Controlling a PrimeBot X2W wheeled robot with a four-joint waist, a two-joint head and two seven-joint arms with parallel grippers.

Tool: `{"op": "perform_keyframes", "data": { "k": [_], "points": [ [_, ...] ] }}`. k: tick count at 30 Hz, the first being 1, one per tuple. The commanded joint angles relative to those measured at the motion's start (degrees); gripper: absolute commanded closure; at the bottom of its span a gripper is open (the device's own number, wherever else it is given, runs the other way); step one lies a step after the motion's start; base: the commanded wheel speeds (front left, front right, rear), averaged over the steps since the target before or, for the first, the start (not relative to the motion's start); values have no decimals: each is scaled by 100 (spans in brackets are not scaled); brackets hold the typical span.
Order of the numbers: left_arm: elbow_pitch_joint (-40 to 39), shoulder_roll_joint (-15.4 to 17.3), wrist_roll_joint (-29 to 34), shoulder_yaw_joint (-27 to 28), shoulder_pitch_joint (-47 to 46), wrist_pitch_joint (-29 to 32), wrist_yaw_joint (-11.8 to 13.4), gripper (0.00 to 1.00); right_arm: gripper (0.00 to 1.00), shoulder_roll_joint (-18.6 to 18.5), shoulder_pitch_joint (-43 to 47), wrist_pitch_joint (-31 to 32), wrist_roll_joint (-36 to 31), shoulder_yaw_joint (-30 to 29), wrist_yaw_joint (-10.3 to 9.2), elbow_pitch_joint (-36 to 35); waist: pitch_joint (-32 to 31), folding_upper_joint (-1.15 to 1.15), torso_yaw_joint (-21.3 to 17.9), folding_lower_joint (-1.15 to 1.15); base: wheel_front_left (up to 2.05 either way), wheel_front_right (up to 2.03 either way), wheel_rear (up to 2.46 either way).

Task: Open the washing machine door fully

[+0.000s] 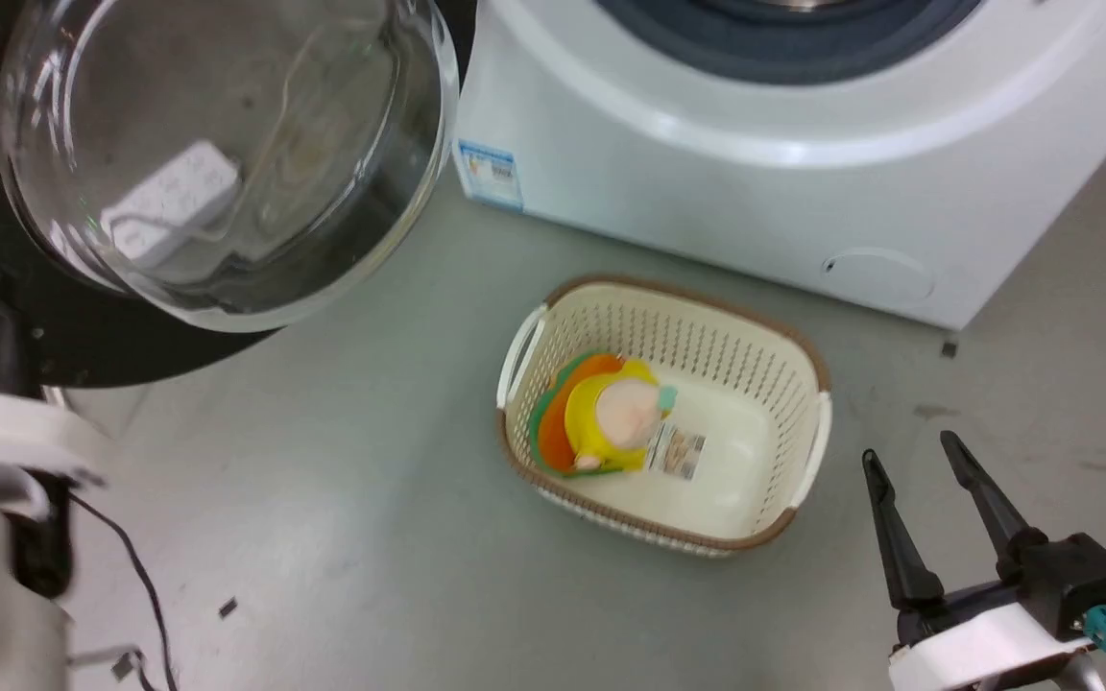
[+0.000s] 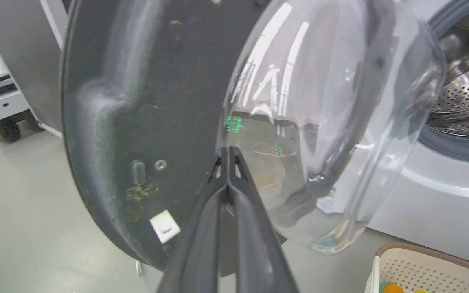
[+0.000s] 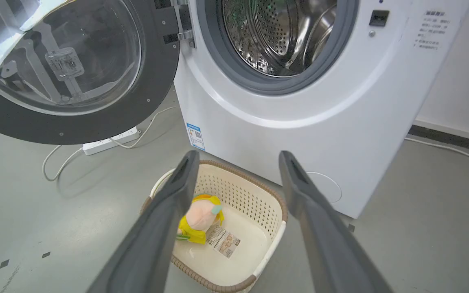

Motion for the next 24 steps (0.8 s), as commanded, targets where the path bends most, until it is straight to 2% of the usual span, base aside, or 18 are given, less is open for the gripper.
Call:
{"op": "perform_keyframes", "data": {
  "k": [1,8,13,18,24],
  "points": [
    [-233,-133,109,-80,280,-30,-33,100,0,33,-12,-74,17,-51,5,39,-408,0,-160,1,0,0,0],
    [-1418,-826,397,-500,1447,-30,-88,100,0,99,104,-261,39,-316,5,132,-1224,0,-601,1,0,0,0],
    [-2021,-1211,509,-688,2222,-30,-11,100,0,111,238,-318,16,-331,5,119,-1592,0,-1017,1,0,0,0],
    [-2486,-1510,673,-890,2798,-30,111,100,0,113,349,-344,80,-314,5,107,-1682,0,-1359,1,0,0,0],
    [-2719,-1744,903,-1163,3243,-30,290,100,0,114,475,-367,172,-295,5,193,-1716,0,-1549,1,0,0,0]
  ]
}}
